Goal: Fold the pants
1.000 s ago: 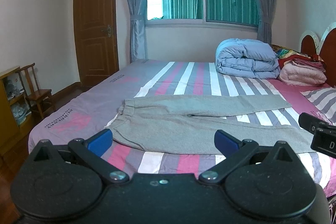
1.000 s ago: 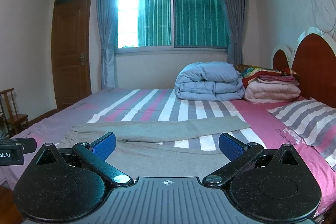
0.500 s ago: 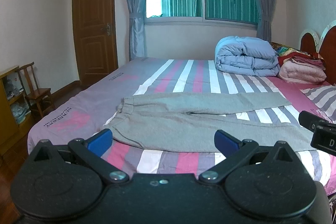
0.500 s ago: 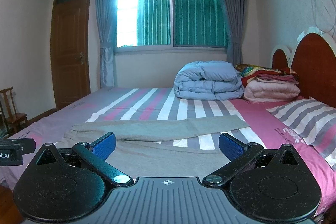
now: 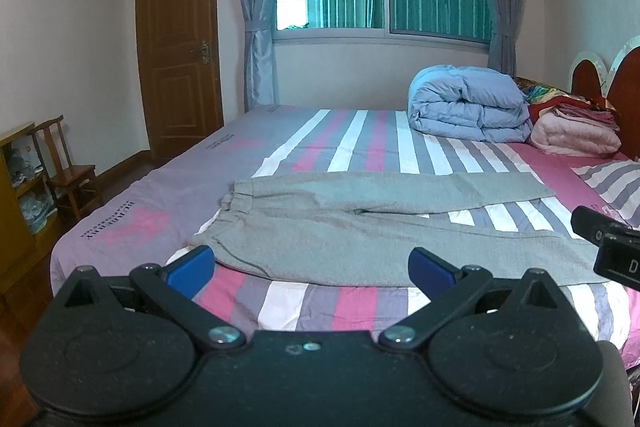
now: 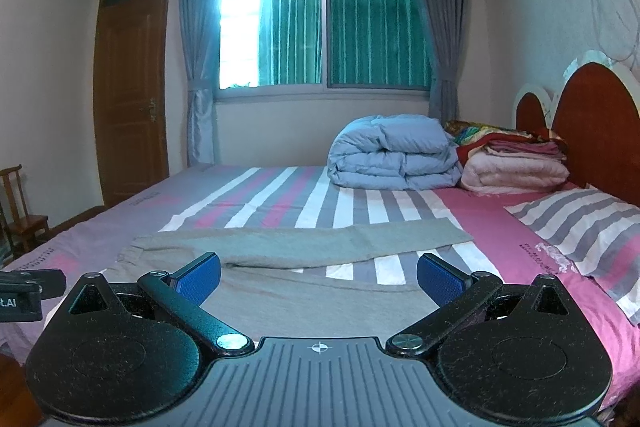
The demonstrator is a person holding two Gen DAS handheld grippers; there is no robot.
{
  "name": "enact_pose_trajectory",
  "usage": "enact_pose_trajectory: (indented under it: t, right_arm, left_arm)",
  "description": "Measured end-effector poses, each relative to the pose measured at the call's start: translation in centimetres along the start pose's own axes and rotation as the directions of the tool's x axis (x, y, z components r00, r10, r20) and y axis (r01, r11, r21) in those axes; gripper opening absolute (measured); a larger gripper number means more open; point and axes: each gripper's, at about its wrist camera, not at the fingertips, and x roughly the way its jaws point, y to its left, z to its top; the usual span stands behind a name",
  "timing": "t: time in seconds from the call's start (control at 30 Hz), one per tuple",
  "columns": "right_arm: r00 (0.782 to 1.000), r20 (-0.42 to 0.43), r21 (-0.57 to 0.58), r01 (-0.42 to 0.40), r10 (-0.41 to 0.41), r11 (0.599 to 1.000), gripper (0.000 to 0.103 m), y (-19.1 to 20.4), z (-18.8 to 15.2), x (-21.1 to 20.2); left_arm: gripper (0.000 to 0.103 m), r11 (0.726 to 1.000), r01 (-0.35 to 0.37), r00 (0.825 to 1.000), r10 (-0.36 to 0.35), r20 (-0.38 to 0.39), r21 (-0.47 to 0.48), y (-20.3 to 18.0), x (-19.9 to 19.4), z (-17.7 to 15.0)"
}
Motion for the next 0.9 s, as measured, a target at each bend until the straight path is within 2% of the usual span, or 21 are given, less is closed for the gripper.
enact_pose_trajectory:
  t: [0.17, 0.2, 0.3, 0.43, 0.6, 0.73, 0.9]
  right_arm:
    - [1.0, 0.003, -0.024, 0.011, -0.011, 1.0, 0.103, 0.5, -0.4, 0.4]
    - [1.0, 0.002, -0.031, 0.013, -0.013, 0.999, 0.103, 0.6, -0.5, 0.6]
    - [1.0, -0.006, -0.045, 0.023, -0.023, 0.999, 0.103, 0.5, -0.9, 1.1]
    - [0.999, -0.029, -0.016, 0.018, -0.019, 1.0, 0.103, -0.4, -1.6, 2.1]
    - [0.997, -0.07, -0.014, 0.026, -0.027, 1.0, 0.103, -1.7, -2.9, 4.0]
    - [0.994, -0.11, 0.014, 0.008, -0.007, 1.0, 0.103, -2.8, -4.1, 6.3]
    - [0.985, -0.173, 0.011, -0.017, 0.018, 1.0, 0.103, -3.5, -3.1, 10.8]
  left_arm:
    - [0.097, 1.0, 0.005, 0.999, -0.005, -0.046, 0.004, -0.2, 1.5, -0.2]
    - [0.097, 1.0, 0.007, 1.0, -0.007, -0.018, 0.009, -0.2, 1.8, -0.5]
    - [0.097, 1.0, 0.019, 0.999, -0.019, -0.04, -0.008, -0.2, 2.6, -1.0]
    - [0.097, 1.0, 0.007, 0.998, -0.007, -0.066, 0.0, -0.1, 3.7, -1.6]
    - [0.097, 1.0, -0.026, 0.988, 0.026, -0.152, -0.003, 0.8, 6.3, -2.2]
    - [0.097, 0.998, -0.044, 0.983, 0.037, -0.181, -0.039, 1.2, 9.4, -1.1]
    - [0.097, 0.998, -0.067, 0.977, 0.064, -0.205, -0.006, 1.4, 13.5, 2.0]
